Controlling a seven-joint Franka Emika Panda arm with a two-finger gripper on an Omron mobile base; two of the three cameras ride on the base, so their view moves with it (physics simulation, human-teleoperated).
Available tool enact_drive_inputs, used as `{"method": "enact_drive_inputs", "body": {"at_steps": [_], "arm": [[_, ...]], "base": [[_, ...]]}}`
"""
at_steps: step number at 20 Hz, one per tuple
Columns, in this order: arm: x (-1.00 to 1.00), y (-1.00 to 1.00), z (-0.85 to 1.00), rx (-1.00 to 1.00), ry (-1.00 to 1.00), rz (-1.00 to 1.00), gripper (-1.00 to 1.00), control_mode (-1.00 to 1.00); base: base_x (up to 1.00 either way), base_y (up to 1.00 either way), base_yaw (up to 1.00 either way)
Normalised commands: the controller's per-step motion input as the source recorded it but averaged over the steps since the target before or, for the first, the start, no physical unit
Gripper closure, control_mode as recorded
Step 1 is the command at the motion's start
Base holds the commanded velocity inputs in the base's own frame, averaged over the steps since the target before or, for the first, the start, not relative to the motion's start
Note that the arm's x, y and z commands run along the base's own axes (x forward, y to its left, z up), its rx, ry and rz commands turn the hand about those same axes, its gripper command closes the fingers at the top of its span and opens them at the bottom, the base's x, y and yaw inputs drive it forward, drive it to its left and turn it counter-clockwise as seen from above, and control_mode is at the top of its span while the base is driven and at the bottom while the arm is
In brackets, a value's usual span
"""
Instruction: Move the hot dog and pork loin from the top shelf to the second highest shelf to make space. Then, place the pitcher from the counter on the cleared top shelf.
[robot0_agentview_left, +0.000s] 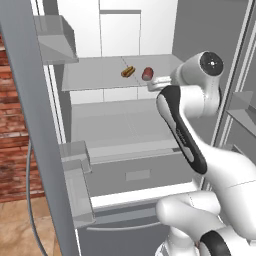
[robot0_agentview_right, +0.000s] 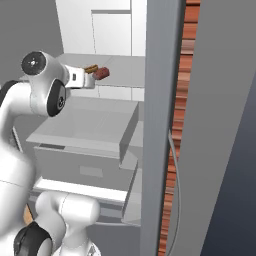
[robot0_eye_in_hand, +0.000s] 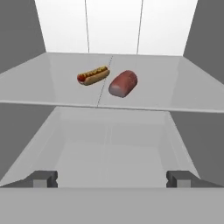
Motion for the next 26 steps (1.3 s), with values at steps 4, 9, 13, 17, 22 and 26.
{"method": "enact_drive_inputs", "body": {"at_steps": [4,9,13,17,22,26], "arm": [[0.45,0.0,0.0,0.0,0.0,0.0,-1.0,-1.0],[0.55,0.0,0.0,0.0,0.0,0.0,-1.0,-1.0],[0.58,0.0,0.0,0.0,0.01,0.0,-1.0,-1.0],[0.49,0.0,-0.13,0.01,0.0,0.0,-1.0,-1.0],[0.5,0.0,-0.2,0.0,0.02,0.0,-1.0,-1.0],[0.5,0.0,-0.19,0.0,0.03,0.0,-1.0,-1.0]], "base": [[0.0,0.0,0.0],[0.0,0.0,0.0],[0.0,0.0,0.0],[0.0,0.0,0.0],[0.0,0.0,0.0],[0.0,0.0,0.0]]}}
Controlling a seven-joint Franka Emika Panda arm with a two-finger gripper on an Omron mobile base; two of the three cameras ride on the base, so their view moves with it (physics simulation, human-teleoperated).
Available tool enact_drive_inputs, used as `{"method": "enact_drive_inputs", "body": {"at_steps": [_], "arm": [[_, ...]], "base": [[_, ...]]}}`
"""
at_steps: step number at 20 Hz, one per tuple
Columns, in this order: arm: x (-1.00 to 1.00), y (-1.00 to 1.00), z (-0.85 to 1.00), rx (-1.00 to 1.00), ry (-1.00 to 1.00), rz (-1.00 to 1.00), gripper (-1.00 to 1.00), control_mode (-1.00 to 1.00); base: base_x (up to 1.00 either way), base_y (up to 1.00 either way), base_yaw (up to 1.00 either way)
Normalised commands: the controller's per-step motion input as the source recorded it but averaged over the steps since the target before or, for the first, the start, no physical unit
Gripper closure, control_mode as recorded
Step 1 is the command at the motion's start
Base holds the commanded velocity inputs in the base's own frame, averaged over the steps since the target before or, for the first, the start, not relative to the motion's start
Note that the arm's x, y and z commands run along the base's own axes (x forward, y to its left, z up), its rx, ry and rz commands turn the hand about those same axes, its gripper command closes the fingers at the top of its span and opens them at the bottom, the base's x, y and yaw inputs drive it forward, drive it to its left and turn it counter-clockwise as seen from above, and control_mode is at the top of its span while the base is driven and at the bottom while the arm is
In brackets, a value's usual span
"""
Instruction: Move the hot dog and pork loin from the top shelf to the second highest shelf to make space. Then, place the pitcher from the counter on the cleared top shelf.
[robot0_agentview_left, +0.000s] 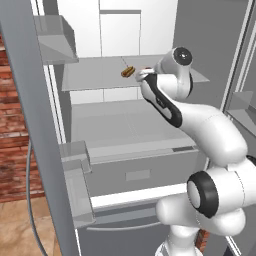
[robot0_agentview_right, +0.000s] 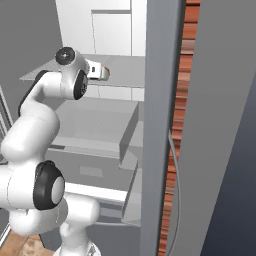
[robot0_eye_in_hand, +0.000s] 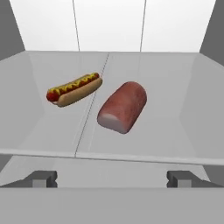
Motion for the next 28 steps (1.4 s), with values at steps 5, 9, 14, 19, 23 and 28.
{"method": "enact_drive_inputs", "body": {"at_steps": [5,9,14,19,23,28], "arm": [[0.51,0.0,-0.13,0.0,0.02,0.0,-1.0,-1.0],[0.54,0.0,-0.03,0.0,0.0,0.0,-1.0,-1.0],[0.51,0.0,-0.01,0.0,0.0,0.0,-1.0,-1.0],[0.43,0.0,-0.1,0.0,0.0,0.0,1.0,-1.0],[0.34,0.0,-0.22,0.0,0.0,0.0,1.0,-1.0],[0.12,0.0,-0.05,0.0,0.0,0.0,1.0,-1.0]], "base": [[0.0,0.0,0.0],[0.0,0.0,0.0],[0.0,0.0,0.0],[0.0,0.0,0.0],[0.0,0.0,0.0],[0.0,0.0,0.0]]}}
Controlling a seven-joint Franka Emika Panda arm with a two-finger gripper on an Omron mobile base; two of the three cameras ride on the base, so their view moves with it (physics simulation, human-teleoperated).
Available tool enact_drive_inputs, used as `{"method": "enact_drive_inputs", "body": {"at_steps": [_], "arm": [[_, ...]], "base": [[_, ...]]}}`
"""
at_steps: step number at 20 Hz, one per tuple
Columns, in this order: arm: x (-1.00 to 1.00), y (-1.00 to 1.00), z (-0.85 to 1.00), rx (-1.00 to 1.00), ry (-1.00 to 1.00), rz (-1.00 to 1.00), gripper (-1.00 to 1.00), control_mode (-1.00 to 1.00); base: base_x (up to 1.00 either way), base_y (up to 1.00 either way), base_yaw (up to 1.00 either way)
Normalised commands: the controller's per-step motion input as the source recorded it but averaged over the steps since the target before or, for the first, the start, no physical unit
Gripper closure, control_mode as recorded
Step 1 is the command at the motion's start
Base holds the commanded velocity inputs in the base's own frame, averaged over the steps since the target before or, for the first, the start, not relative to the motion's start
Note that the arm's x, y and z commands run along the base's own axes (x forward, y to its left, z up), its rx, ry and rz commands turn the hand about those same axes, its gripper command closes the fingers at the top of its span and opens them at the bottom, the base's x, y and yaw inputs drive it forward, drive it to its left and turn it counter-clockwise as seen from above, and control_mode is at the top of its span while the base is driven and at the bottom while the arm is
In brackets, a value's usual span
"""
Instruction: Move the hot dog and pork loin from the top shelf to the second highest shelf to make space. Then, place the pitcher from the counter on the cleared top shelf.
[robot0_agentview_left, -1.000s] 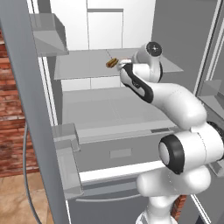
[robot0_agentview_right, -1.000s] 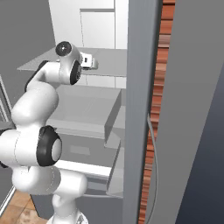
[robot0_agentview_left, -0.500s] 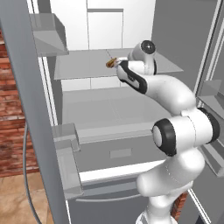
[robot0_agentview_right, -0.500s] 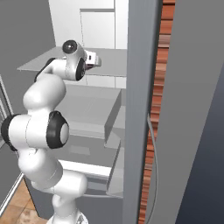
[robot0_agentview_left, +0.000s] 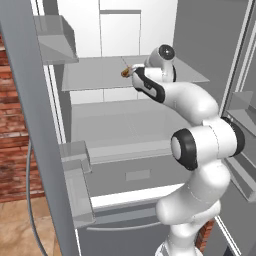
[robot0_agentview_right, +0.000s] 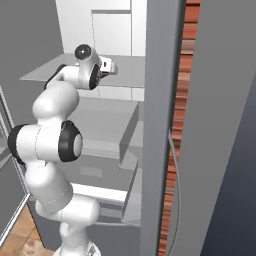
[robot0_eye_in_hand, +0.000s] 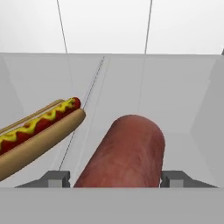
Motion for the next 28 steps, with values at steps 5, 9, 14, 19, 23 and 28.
{"method": "enact_drive_inputs", "body": {"at_steps": [5,9,14,19,23,28], "arm": [[-0.17,0.0,-0.06,0.0,0.0,0.0,1.0,-1.0],[-0.83,0.0,0.0,0.0,0.0,-0.04,1.0,-1.0],[-1.0,0.0,0.01,0.0,0.0,-0.09,1.0,-1.0],[-1.0,0.04,0.0,-0.01,0.07,-0.03,1.0,-1.0],[-1.0,0.01,0.0,0.0,0.12,0.0,1.0,-1.0],[-1.0,0.0,-0.04,0.0,0.15,0.0,1.0,-1.0]], "base": [[0.0,0.0,0.0],[0.0,0.0,0.0],[0.0,0.0,0.0],[0.0,0.0,0.0],[0.0,0.0,0.0],[0.0,0.0,0.0]]}}
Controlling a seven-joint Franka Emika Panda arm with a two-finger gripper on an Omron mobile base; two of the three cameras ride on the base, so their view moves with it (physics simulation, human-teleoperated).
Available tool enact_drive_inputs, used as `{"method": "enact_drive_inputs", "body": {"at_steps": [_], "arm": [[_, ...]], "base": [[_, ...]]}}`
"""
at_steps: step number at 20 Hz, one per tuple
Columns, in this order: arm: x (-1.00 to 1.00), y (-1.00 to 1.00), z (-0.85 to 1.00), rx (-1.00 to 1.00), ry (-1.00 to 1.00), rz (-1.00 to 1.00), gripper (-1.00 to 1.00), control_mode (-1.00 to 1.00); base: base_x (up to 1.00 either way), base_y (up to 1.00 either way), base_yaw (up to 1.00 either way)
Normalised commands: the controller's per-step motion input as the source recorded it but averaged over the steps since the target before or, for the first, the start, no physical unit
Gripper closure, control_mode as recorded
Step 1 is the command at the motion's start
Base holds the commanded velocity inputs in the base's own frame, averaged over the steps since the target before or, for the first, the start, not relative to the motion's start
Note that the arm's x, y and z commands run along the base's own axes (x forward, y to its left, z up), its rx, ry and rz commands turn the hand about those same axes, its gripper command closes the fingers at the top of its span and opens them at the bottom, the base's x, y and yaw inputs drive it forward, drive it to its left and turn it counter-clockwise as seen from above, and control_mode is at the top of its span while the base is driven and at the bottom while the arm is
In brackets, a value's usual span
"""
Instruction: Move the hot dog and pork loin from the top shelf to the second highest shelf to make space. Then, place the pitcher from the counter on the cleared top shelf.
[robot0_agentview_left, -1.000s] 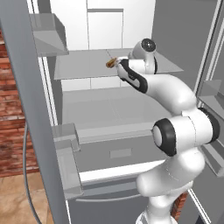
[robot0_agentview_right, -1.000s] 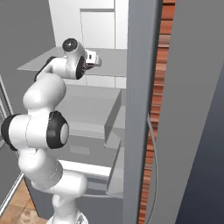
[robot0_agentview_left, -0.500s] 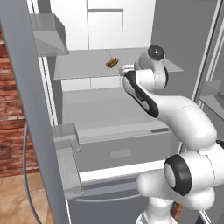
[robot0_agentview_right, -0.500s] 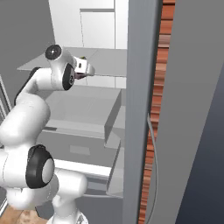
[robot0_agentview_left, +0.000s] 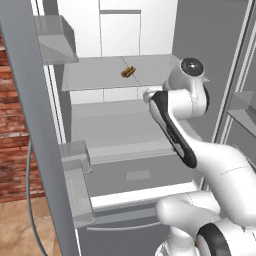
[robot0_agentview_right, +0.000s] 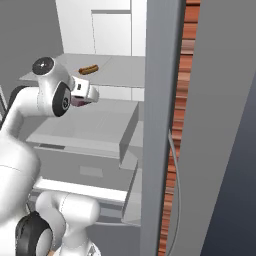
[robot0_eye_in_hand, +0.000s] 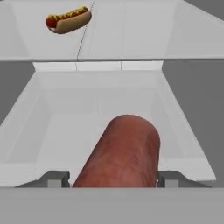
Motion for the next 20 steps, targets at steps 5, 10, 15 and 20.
{"method": "enact_drive_inputs", "body": {"at_steps": [5,10,15,20], "arm": [[-0.99,0.0,-0.35,-0.04,0.18,0.0,1.0,-1.0],[-0.4,0.0,-0.62,-0.07,0.17,0.0,1.0,-1.0],[0.21,0.0,-0.7,-0.01,0.09,0.0,1.0,-1.0],[0.37,0.0,-0.73,0.0,0.05,0.0,1.0,-1.0]], "base": [[0.0,0.0,0.0],[0.0,0.0,0.0],[0.0,0.0,0.0],[0.0,0.0,0.0]]}}
